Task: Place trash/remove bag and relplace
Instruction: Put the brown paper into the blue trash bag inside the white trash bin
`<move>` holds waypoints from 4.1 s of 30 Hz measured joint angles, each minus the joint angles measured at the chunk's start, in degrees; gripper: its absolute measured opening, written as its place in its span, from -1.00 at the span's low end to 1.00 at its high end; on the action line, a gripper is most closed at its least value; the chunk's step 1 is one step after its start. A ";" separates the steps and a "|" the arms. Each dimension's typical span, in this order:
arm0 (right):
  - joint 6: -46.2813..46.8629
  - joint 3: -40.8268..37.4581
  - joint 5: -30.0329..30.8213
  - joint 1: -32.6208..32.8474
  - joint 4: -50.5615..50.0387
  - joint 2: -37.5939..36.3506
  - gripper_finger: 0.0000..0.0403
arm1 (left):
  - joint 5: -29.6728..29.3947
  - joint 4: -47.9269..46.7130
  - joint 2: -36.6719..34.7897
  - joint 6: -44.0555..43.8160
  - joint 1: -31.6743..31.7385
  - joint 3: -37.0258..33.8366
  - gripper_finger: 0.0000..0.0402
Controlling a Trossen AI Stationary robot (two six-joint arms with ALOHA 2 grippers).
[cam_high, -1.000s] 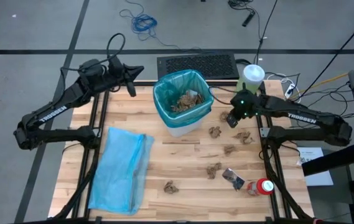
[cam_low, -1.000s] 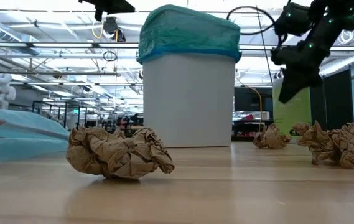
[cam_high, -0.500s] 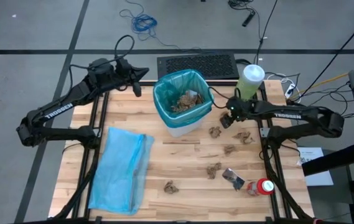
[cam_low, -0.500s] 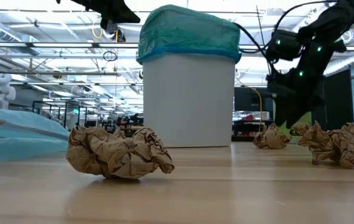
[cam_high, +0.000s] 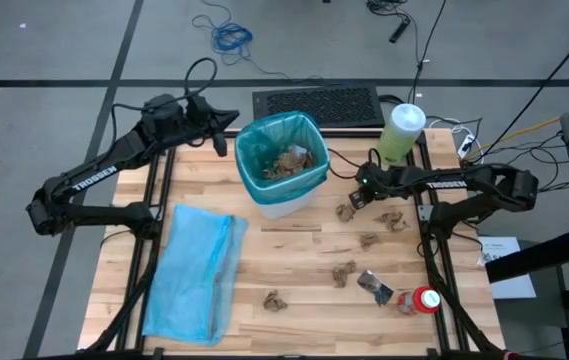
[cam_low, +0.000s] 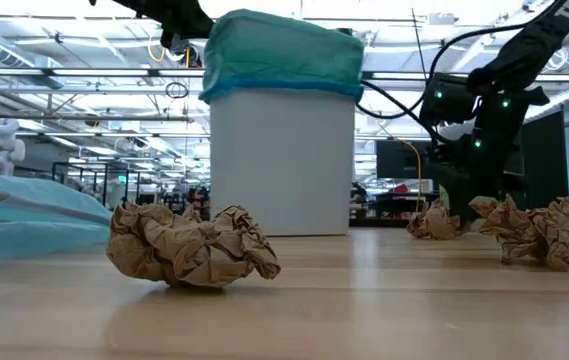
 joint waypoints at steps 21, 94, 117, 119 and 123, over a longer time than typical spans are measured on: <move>-10.07 9.88 -1.16 3.95 -0.75 -28.50 -0.99 | 0.08 1.82 -0.02 0.04 -1.09 -0.02 -1.00; -4.34 7.50 -7.18 17.82 -11.14 -14.11 0.11 | 0.13 0.93 0.26 1.46 -1.44 0.01 -1.00; -3.63 4.61 0.18 17.82 1.24 6.41 0.28 | 0.12 -5.02 0.26 1.36 -1.44 0.03 -1.00; -3.67 4.65 0.10 17.82 3.27 8.12 0.08 | 0.13 -6.47 0.26 1.30 -1.44 0.03 -1.00; -4.40 4.74 0.59 18.65 5.19 9.25 -0.56 | 0.10 -8.06 0.52 0.09 -1.49 0.03 -1.00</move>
